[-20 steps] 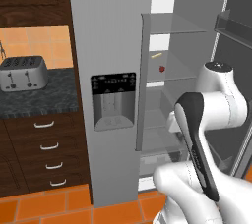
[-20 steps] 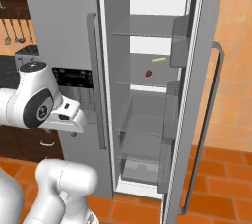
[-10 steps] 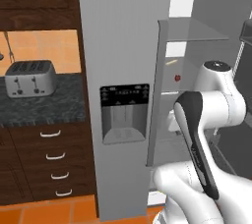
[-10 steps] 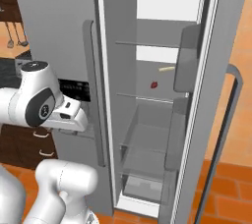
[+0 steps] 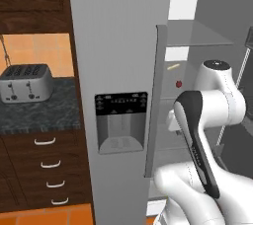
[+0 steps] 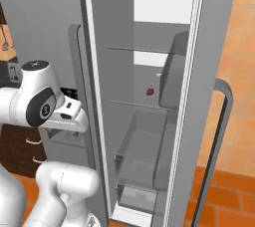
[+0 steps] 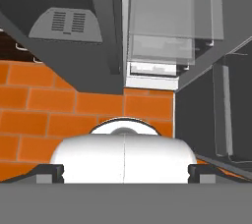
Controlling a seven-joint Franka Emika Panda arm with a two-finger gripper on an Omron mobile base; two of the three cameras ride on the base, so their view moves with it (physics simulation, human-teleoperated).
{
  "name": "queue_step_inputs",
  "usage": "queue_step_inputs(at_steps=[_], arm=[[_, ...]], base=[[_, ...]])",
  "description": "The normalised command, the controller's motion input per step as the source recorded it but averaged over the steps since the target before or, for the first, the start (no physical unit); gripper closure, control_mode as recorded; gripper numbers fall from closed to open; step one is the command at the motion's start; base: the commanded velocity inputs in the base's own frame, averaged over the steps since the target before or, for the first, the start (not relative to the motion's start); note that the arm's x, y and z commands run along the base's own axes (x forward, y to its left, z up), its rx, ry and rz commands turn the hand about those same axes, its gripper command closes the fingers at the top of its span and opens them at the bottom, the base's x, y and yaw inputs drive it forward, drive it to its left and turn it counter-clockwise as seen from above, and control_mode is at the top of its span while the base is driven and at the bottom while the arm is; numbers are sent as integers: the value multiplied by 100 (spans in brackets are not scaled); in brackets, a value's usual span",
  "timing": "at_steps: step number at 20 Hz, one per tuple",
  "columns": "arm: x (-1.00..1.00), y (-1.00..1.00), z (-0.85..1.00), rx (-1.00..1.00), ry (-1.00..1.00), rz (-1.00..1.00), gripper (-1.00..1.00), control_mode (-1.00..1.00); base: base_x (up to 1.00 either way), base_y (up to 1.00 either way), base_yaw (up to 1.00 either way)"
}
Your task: Take the strawberry from the fridge and place it on top of the pancake, located on the dining counter.
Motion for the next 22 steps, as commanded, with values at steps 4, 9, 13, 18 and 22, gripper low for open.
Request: queue_step_inputs(at_steps=[4,9,13,18,22], arm=[[0,0,0,0,0,0,-100,100],[0,0,0,0,0,0,-100,100],[0,0,0,0,0,0,-100,100],[0,0,0,0,0,0,-100,100],[0,0,0,0,0,0,-100,100]], base=[[-6,-33,-25],[0,-3,-43],[0,-17,-40],[21,-6,-8],[36,-2,0]])
